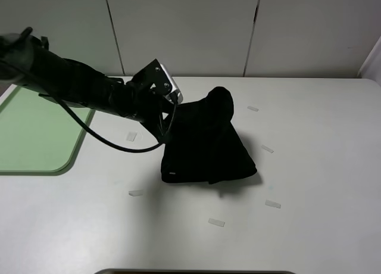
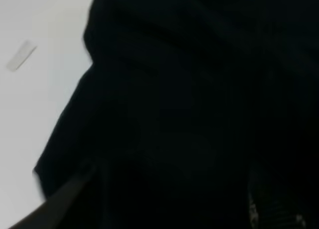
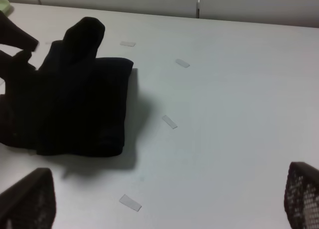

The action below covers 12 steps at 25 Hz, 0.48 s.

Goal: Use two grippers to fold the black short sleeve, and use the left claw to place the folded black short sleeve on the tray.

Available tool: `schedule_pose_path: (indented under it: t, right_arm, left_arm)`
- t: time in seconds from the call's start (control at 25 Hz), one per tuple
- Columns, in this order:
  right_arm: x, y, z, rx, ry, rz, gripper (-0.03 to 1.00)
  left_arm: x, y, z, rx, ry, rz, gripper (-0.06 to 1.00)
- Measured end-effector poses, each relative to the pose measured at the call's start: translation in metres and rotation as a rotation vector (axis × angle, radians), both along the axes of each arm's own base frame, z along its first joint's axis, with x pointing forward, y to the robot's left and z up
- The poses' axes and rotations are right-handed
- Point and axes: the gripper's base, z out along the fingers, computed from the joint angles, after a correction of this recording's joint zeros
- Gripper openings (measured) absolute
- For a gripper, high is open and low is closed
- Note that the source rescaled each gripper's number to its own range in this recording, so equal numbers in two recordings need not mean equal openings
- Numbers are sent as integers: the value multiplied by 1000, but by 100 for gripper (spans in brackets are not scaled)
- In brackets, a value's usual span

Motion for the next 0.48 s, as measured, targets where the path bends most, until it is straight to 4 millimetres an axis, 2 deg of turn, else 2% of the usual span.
schedule_pose_path:
  t: [0.2,0.36,0.48]
  right_arm:
    - [0,0,0,0,0,0,100]
    - [0,0,0,0,0,0,100]
    - [0,0,0,0,0,0,100]
  left_arm:
    - [9,-31,-8,-42,6,-61,61]
    - [9,-56,-4,-101,7,-115,62]
    - [7,-68,1,-158,13,-166,69]
